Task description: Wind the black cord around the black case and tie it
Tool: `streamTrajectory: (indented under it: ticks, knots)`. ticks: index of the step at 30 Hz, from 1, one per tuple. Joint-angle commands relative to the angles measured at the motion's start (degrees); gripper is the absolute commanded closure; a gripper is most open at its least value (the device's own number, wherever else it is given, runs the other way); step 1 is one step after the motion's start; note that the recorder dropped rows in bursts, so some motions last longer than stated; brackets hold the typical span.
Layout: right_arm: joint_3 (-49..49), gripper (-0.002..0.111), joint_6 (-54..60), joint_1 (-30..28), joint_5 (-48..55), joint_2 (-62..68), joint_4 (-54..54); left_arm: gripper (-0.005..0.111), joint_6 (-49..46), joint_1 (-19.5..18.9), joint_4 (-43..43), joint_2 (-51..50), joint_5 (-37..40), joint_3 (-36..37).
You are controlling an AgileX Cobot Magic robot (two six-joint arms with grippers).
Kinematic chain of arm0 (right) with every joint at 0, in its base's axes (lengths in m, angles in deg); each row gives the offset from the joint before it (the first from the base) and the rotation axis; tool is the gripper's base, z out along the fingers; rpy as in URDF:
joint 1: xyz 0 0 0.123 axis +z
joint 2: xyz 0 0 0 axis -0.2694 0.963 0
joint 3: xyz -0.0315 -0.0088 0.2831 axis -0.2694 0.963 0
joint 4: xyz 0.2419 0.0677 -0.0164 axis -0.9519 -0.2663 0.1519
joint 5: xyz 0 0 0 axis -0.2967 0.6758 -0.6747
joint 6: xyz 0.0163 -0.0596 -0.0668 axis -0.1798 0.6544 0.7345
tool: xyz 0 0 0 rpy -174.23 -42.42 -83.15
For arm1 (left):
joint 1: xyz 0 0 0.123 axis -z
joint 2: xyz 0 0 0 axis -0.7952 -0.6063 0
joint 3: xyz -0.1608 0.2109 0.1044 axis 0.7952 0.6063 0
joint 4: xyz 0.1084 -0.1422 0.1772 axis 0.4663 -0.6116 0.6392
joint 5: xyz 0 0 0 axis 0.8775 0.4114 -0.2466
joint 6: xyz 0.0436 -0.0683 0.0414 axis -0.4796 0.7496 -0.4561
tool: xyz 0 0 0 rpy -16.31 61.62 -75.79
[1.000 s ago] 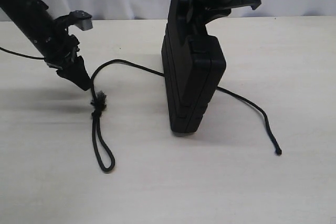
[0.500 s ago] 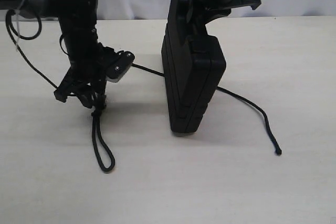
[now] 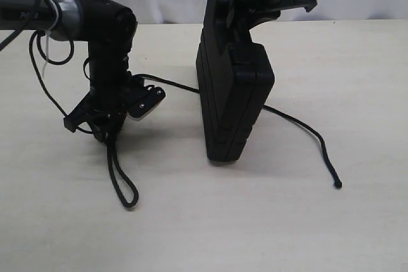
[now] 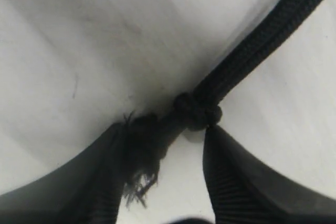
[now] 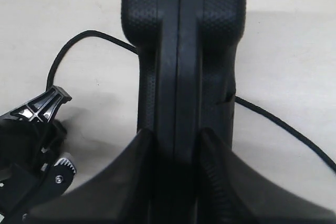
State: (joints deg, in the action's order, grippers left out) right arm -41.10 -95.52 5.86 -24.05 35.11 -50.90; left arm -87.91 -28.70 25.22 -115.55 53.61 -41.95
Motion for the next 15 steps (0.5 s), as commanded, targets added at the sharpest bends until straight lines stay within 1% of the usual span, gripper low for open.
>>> streamTrajectory:
  ticks: [1,3,5,8,11,15]
  knots:
    - [-0.3,0.104,0.5,-0.1,0.2,-0.6,-0.5,0.063,-0.2,0.0,-2.6,-1.9,1.4,-0.1]
    - [-0.3,0.104,0.5,-0.1,0.2,-0.6,-0.5,0.07,0.7,0.0,-5.5,-2.0,1.4,-0.1]
    - [-0.3,0.104,0.5,-0.1,0.2,-0.6,-0.5,0.084,4.1,0.0,-7.6,-2.0,1.4,-0.1]
    - [-0.3,0.104,0.5,-0.1,0.2,-0.6,-0.5,0.107,8.8,0.0,-7.6,-1.7,1.4,-0.1]
    - [-0.3,0.104,0.5,-0.1,0.2,-0.6,-0.5,0.107,15.7,0.0,-7.5,-1.7,0.9,-0.1]
    - [-0.3,0.104,0.5,-0.1,0.2,-0.6,-0.5,0.107,20.9,-0.1,-7.3,-1.7,-0.9,-0.1]
